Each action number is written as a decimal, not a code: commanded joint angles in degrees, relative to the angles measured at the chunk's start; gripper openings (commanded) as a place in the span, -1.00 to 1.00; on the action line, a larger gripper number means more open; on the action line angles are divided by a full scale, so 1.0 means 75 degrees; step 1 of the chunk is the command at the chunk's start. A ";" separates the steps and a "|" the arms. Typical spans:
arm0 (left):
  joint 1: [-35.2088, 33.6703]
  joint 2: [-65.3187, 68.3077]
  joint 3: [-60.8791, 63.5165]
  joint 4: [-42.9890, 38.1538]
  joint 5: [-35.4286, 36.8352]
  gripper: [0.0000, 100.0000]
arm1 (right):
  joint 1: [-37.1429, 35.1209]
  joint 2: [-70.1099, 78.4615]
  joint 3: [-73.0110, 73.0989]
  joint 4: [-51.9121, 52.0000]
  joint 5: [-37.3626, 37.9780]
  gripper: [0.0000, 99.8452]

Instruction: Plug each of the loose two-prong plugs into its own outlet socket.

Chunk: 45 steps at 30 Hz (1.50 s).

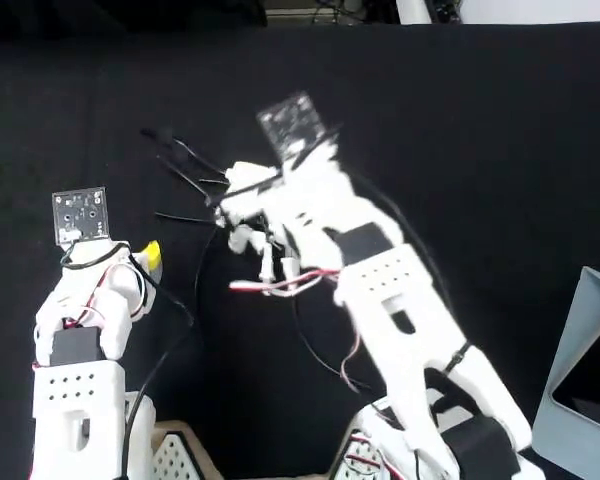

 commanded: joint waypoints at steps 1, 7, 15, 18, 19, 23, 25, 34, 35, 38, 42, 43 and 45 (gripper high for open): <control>0.0064 -0.0082 -0.0029 -0.0129 -0.0082 -0.55 | 0.0199 -0.0334 -0.0744 0.0012 0.0035 -0.98; 0.0064 -0.0082 -0.0029 -0.0129 -0.0082 -0.55 | 0.0188 -0.0393 -0.0803 0.0012 0.0035 -0.98; 0.0053 -0.0082 -0.0029 -0.0094 -0.0082 -0.55 | 0.0633 -0.0053 -0.1459 -0.0328 -0.0012 -0.98; 0.0053 -0.0082 -0.0029 -0.0094 -0.0082 -0.55 | 0.1067 0.0744 -0.1799 -0.0985 -0.0012 -0.98; 0.0053 -0.0082 -0.0029 -0.0094 -0.0082 -0.55 | 0.1207 0.1108 -0.1940 -0.1207 -0.0012 -0.98; 0.0053 -0.0082 -0.0029 -0.0094 -0.0082 -0.55 | 0.1700 0.2655 -0.2772 -0.1770 -0.0059 -0.97; 0.0053 -0.0082 -0.0029 -0.0094 -0.0082 -0.55 | 0.1875 0.3347 -0.3335 -0.1817 -0.0469 -0.97; 0.0053 -0.0082 -0.0029 -0.0094 -0.0082 -0.55 | 0.1946 0.5597 -0.5199 -0.1747 -0.1254 -0.83; 0.0053 -0.0082 -0.0029 -0.0094 -0.0082 -0.55 | 0.1946 0.5726 -0.5304 -0.1664 -0.1254 -0.75; 0.0053 -0.0082 -0.0018 -0.0094 -0.0082 -0.55 | 0.1922 0.5855 -0.5632 -0.0973 -0.1254 -0.54; 0.0053 -0.0082 -0.0018 -0.0094 -0.0082 -0.55 | 0.1899 0.5621 -0.6253 0.0375 -0.1254 -0.54; 0.0053 -0.0082 -0.0018 -0.0094 -0.0082 -0.55 | 0.1887 0.5480 -0.6394 0.0750 -0.1254 -0.55; 0.0053 -0.0082 -0.0018 -0.0094 -0.0094 -0.55 | 0.1770 0.5140 -0.6582 0.1512 -0.1254 -0.58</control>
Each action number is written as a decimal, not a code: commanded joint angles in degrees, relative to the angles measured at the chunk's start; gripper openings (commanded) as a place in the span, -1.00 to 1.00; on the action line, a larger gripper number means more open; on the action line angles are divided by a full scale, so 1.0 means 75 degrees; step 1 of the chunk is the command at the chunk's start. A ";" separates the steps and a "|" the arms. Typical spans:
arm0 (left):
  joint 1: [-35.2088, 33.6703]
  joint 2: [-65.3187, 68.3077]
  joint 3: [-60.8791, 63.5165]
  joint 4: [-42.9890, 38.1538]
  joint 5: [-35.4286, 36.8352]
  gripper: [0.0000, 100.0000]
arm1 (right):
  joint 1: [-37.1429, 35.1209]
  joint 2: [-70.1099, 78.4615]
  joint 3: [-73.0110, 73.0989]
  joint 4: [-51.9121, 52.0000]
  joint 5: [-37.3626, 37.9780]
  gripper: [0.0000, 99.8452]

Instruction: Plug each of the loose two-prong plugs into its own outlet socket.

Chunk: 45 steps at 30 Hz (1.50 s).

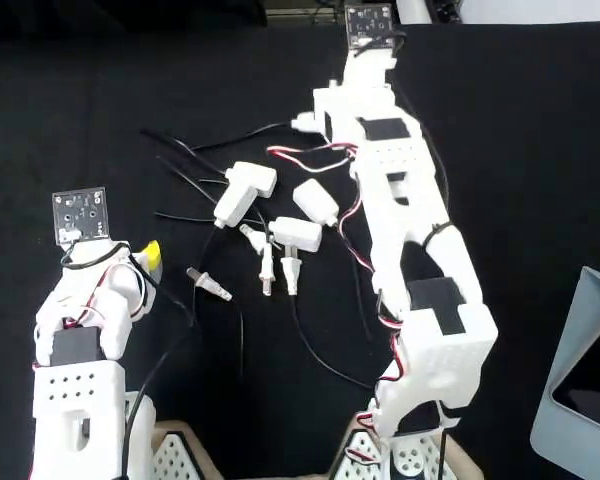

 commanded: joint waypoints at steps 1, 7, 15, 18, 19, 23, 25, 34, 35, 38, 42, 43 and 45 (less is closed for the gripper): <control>0.0053 -0.0082 -0.0018 -0.0094 -0.0094 -0.55 | -0.0246 -0.0920 -0.0697 0.1348 -0.0047 -0.59; 0.0053 -0.0082 -0.0018 -0.0094 -0.0094 -0.55 | -0.1043 -0.1670 -0.0697 0.3587 -0.0047 -0.71; 0.0053 -0.0082 -0.0018 -0.0094 -0.0094 -0.55 | -0.1606 -0.1811 -0.0697 0.5064 -0.0047 -0.77; 0.0053 -0.0082 -0.0018 -0.0094 -0.0094 -0.55 | -0.1606 -0.1811 -0.0697 0.5755 -0.0234 -0.77; 0.0053 -0.0082 -0.0018 -0.0094 -0.0094 -0.55 | -0.1606 -0.1823 -0.0697 0.5966 -0.0387 -0.77; 0.0053 -0.0082 -0.0018 -0.0117 -0.0094 -0.55 | -0.1594 -0.1823 -0.0662 0.6869 -0.0563 -0.77; 0.0053 -0.0082 -0.0018 -0.0117 -0.0094 -0.55 | -0.1594 -0.1834 -0.0440 0.7138 -0.0574 -0.77; 0.0053 -0.0082 -0.0018 -0.0117 -0.0094 -0.55 | -0.1641 -0.2081 0.1905 0.6072 -0.0574 -0.77; 0.0053 -0.0082 -0.0018 -0.0105 -0.0094 -0.55 | -0.1641 -0.2198 0.2174 0.5790 -0.0574 -0.77; 0.0053 -0.0082 -0.0018 -0.0105 -0.0094 -0.55 | -0.1782 -0.2549 0.2807 0.5087 -0.0586 -0.77; 0.0053 -0.0082 -0.0018 -0.0105 -0.0094 -0.55 | -0.2227 -0.2831 0.3241 0.4255 -0.1196 -0.78; 0.0053 -0.0082 -0.0018 -0.0105 -0.0094 -0.55 | -0.2356 -0.2842 0.3276 0.4056 -0.1383 -0.78; 0.0053 -0.0082 -0.0018 -0.0105 -0.0094 -0.55 | -0.2626 -0.2807 0.3288 0.3739 -0.1582 -0.78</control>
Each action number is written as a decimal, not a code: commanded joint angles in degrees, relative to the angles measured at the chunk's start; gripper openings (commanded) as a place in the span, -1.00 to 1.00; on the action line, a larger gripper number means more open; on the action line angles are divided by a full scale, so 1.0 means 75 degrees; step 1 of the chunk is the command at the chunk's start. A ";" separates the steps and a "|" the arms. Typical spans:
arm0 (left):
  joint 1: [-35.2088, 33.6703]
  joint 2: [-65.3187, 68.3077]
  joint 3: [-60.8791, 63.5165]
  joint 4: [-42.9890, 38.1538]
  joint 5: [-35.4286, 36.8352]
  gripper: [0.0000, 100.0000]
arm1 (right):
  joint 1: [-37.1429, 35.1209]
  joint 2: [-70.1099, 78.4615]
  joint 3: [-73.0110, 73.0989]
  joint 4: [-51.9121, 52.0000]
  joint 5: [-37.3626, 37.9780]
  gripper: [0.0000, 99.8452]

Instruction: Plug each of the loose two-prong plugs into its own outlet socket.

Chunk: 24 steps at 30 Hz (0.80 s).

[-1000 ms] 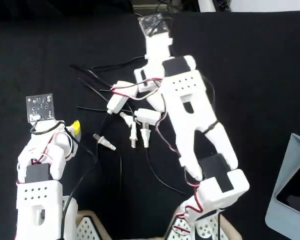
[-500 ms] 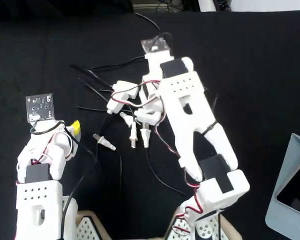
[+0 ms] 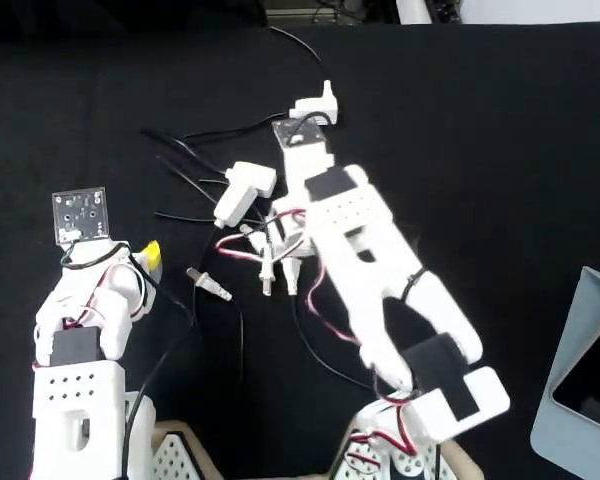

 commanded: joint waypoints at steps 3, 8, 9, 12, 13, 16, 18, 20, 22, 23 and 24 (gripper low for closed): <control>0.0053 -0.0082 -0.0018 -0.0094 -0.0082 -0.55 | -0.0762 0.0018 -0.0193 -0.0785 -0.0492 -0.77; 0.0053 -0.0082 0.0100 -0.0141 -0.0082 -0.55 | -0.0867 0.1436 -0.1366 -0.0399 -0.0926 -0.78; 0.0053 -0.0094 0.0111 -0.0141 -0.0082 -0.55 | -0.0867 0.1717 -0.1694 -0.0188 -0.1008 -0.78; 0.0053 -0.0094 0.0111 -0.0141 -0.0082 -0.55 | -0.0867 0.2467 -0.2585 0.0387 -0.1301 -0.78; 0.0053 -0.0094 0.0111 -0.0141 -0.0082 -0.55 | -0.0867 0.2667 -0.2819 0.0539 -0.1383 -0.78; 0.0053 -0.0094 0.0111 -0.0141 -0.0082 -0.55 | -0.0867 0.3147 -0.3405 0.1032 -0.1524 -0.78; 0.0053 -0.0094 0.0111 -0.0141 -0.0082 -0.55 | -0.0879 0.3276 -0.3686 0.1371 -0.1629 -0.78; 0.0053 -0.0094 0.0111 -0.0141 -0.0082 -0.55 | -0.0879 0.3300 -0.3874 0.1641 -0.1723 -0.78; 0.0053 -0.0094 0.0111 -0.0141 -0.0082 -0.55 | -0.0879 0.3300 -0.4015 0.1840 -0.1782 -0.78; 0.0053 -0.0094 0.0111 -0.0141 -0.0082 -0.55 | -0.0938 0.3311 -0.4038 0.1899 -0.1840 -0.78; 0.0053 -0.0094 0.0111 -0.0141 -0.0082 -0.55 | -0.0996 0.3335 -0.4038 0.1946 -0.1875 -0.78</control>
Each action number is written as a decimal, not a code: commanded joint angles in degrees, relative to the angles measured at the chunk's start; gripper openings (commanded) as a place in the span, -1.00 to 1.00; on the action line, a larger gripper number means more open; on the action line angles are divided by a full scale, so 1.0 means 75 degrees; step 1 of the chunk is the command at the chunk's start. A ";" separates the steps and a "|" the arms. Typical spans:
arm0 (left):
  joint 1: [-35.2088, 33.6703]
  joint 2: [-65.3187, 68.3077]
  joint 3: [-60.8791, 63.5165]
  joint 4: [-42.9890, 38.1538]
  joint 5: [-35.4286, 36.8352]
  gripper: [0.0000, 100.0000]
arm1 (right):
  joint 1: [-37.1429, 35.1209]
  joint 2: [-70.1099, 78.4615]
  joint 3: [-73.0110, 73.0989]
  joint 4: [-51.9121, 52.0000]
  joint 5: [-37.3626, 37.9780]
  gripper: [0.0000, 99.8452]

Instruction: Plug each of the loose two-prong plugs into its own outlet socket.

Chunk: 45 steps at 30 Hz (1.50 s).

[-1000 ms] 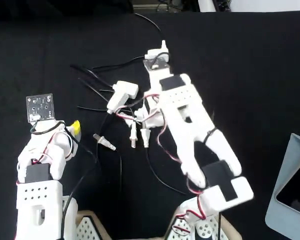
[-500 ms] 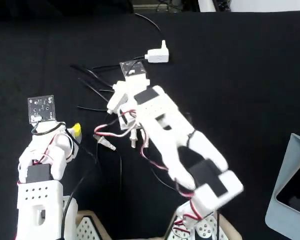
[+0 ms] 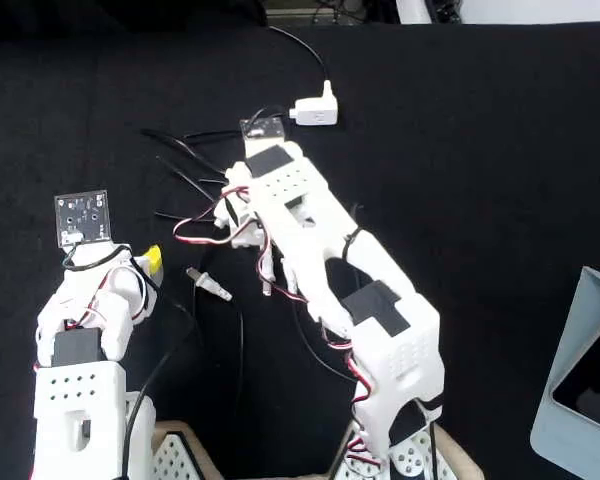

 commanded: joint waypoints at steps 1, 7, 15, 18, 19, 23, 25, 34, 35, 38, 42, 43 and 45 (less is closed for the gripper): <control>0.0053 -0.0094 -0.0064 -0.0141 -0.0082 -0.55 | -0.0270 0.0018 -0.0393 0.0270 -0.0199 -0.78; 0.0053 -0.0094 -0.0064 -0.0141 -0.0082 -0.55 | -0.0504 0.0381 -0.0240 0.0082 -0.0188 -0.78; 0.0053 -0.0094 -0.0053 -0.0141 -0.0082 -0.55 | -0.0211 0.0733 -0.0193 0.0141 -0.0176 -0.78; 0.0053 -0.0094 -0.0053 -0.0141 -0.0082 -0.55 | -0.0211 0.0733 -0.0182 0.0141 -0.0164 -0.88; 0.0053 -0.0094 -0.0053 -0.0141 -0.0082 -0.55 | -0.0211 0.0733 -0.0205 0.0141 -0.0164 -0.93; 0.0053 -0.0094 -0.0053 -0.0141 -0.0082 -0.55 | -0.0211 0.0709 -0.0193 0.0152 -0.0117 -0.97; 0.0053 -0.0094 -0.0053 -0.0141 -0.0082 -0.55 | -0.0199 0.0697 -0.0240 0.0363 -0.0094 -0.98; 0.0053 -0.0094 -0.0088 -0.0141 -0.0082 -0.55 | -0.0223 -0.1401 -0.0369 0.1477 0.0926 -0.98; 0.0053 -0.0094 -0.0100 -0.0141 -0.0082 -0.55 | -0.0234 -0.1799 -0.0240 0.1500 0.1020 -0.98; 0.0053 -0.0094 -0.0111 -0.0141 -0.0047 -0.55 | -0.0246 -0.3030 0.0381 0.1371 0.1278 -0.98; 0.0064 -0.0094 -0.0240 -0.0141 -0.0023 -0.55 | -0.0082 -0.4413 0.1682 0.0598 0.1606 -0.98; 0.0076 -0.0094 -0.0287 -0.0141 -0.0023 -0.55 | -0.0035 -0.4730 0.2057 0.0305 0.1664 -0.98; 0.0135 -0.0094 -0.0358 -0.0141 -0.0012 -0.55 | 0.0047 -0.5374 0.2831 -0.0305 0.1782 -0.98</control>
